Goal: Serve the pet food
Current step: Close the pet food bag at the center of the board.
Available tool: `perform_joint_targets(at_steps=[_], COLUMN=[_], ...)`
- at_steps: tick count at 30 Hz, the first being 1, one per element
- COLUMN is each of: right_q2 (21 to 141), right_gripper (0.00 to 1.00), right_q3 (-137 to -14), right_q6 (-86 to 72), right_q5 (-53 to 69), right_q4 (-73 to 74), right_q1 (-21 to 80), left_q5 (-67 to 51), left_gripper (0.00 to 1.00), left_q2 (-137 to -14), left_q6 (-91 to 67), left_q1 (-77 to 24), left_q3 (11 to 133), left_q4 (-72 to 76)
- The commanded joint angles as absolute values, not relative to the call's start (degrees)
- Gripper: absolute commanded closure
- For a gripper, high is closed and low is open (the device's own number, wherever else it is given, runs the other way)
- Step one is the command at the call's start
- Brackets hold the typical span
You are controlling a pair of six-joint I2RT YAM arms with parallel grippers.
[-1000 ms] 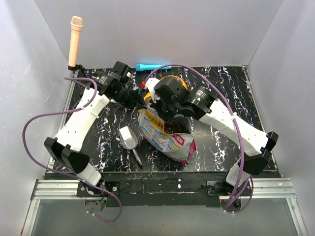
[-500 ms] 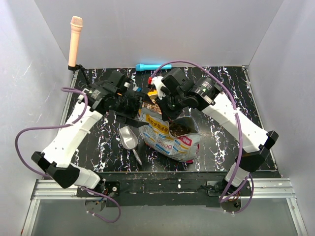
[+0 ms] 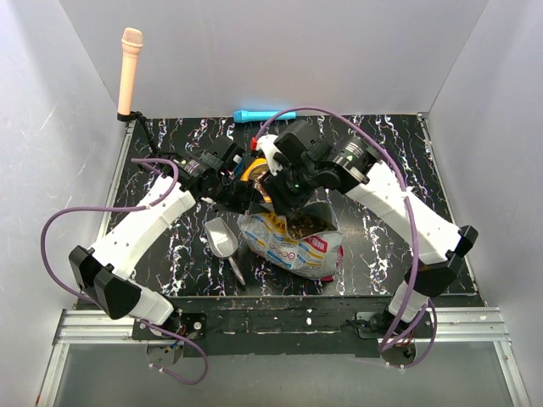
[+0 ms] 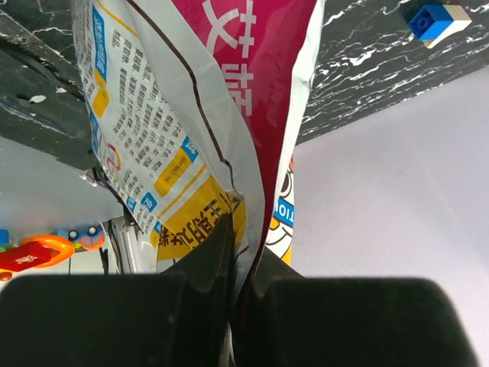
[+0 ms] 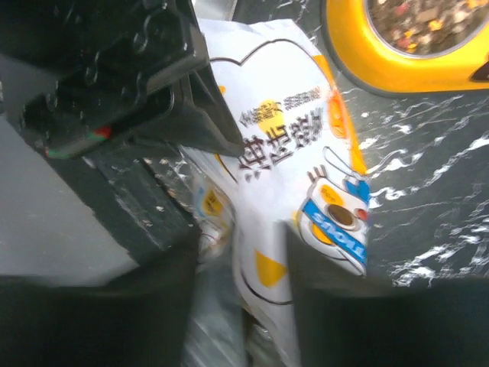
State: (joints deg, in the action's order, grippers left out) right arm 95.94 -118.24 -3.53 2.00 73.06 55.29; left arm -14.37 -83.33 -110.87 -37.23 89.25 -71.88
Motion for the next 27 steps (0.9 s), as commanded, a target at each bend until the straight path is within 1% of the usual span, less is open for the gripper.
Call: perform_joint_targets(at_steps=[1, 2, 3, 6, 11, 15, 18, 21, 23, 27], right_q2=[87.02, 85.97, 85.00, 85.16, 87.36, 88.94, 92.27, 93.60, 92.64, 90.36], right_gripper=[0.22, 0.18, 0.17, 0.15, 0.13, 0.11, 0.11, 0.10, 0.10, 0.15], right_q3=[-115.77, -114.01, -112.17, -109.78, -108.99, -112.66, -115.05, -112.07, -109.17, -104.52], right_q6=[-1.41, -0.62, -0.18, 3.94, 4.57, 4.13, 4.13, 5.18, 7.02, 8.34], right_q5=[-2.89, -4.21, -6.05, -11.50, -17.75, -16.26, -17.39, -28.34, -32.15, -31.12], right_q4=[70.93, 70.41, 69.97, 70.05, 70.58, 70.05, 69.70, 67.77, 66.28, 66.71], right_q1=[57.47, 58.61, 59.49, 63.09, 68.81, 70.48, 71.10, 71.10, 70.93, 69.35], left_q5=[-13.70, -14.58, -15.11, -16.08, -17.93, -18.72, -20.30, -20.65, -21.44, -22.23], left_gripper=[1.00, 1.00, 1.00, 1.00, 1.00, 1.00, 1.00, 1.00, 1.00, 1.00], left_q2=[-80.60, -80.51, -80.68, -81.12, -82.35, -84.11, -84.37, -83.85, -83.50, -83.06], left_q6=[-112.93, -113.72, -114.08, -115.22, -117.33, -115.05, -115.31, -115.49, -114.88, -114.43], left_q1=[-37.27, -37.09, -37.00, -36.39, -34.98, -33.40, -33.40, -32.79, -32.00, -31.29], left_q3=[89.64, 90.69, 92.10, 94.65, 96.76, 99.84, 99.41, 100.02, 100.37, 100.90], left_q4=[-72.41, -73.47, -74.61, -77.34, -73.83, -75.67, -74.54, -74.53, -75.23, -75.67])
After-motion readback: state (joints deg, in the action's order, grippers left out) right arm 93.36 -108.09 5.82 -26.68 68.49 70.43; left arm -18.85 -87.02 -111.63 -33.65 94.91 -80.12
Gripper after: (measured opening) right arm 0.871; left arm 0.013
